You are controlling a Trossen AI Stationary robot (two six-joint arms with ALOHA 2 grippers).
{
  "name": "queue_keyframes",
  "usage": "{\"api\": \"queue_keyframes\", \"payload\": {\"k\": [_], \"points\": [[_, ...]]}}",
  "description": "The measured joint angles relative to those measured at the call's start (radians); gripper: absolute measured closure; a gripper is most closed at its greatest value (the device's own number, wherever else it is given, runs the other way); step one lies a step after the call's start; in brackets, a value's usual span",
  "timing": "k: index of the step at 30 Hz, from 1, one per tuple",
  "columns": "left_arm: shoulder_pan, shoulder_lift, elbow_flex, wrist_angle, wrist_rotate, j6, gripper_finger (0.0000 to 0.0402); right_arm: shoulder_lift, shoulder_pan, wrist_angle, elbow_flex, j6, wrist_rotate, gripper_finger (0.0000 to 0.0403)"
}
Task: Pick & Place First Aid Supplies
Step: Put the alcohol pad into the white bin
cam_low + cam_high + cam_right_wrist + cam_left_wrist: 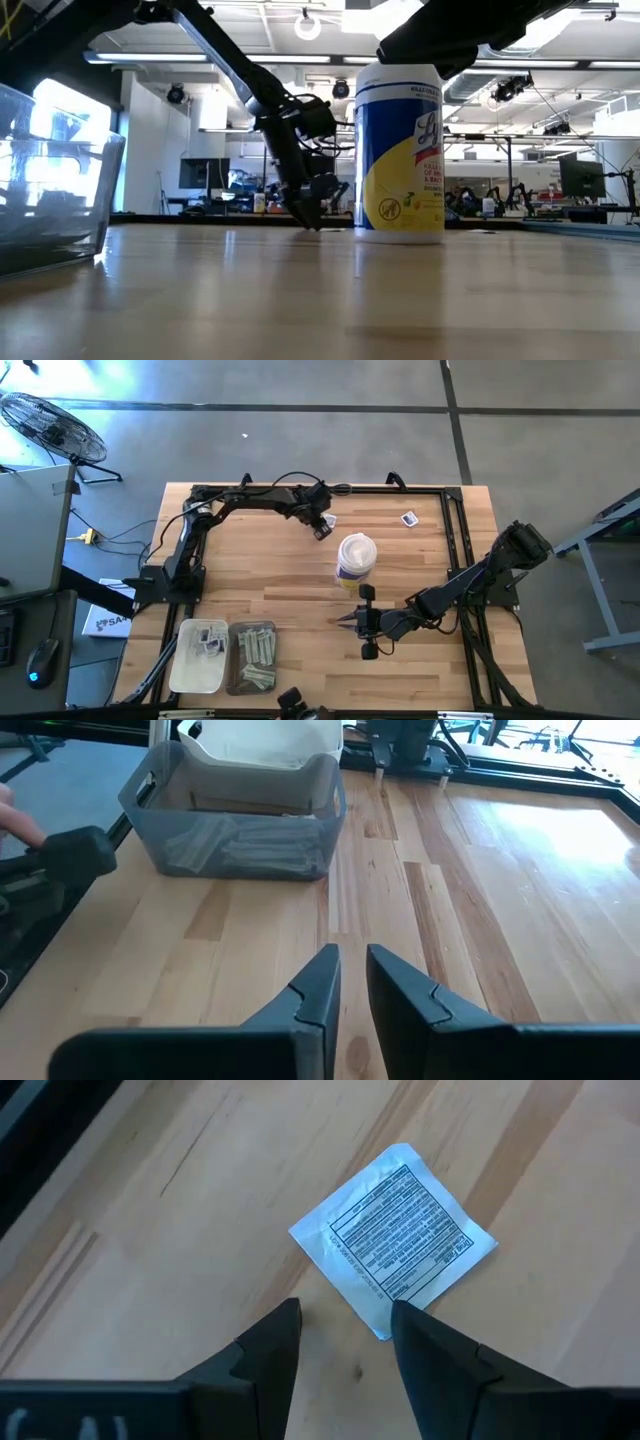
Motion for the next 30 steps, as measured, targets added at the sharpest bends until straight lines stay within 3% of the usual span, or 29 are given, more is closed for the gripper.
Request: {"api": "queue_keyframes", "payload": {"k": [17,26,30], "points": [[-0.131,-0.104,-0.012,-0.353,-0.130,-0.100,0.0243,0.000,0.000,-0.008,0.000,0.001,-0.001,0.0355],[-0.227,-0.121,-0.011,-0.331,-0.276,-0.054,0.0243,0.000,0.000,-0.008,0.000,0.011,-0.002,0.0355],[-0.263,-0.124,-0.057,-0.226,-0.343,-0.039,0.0243,0.000,0.000,-0.008,0.000,0.011,-0.002,0.0355]]}}
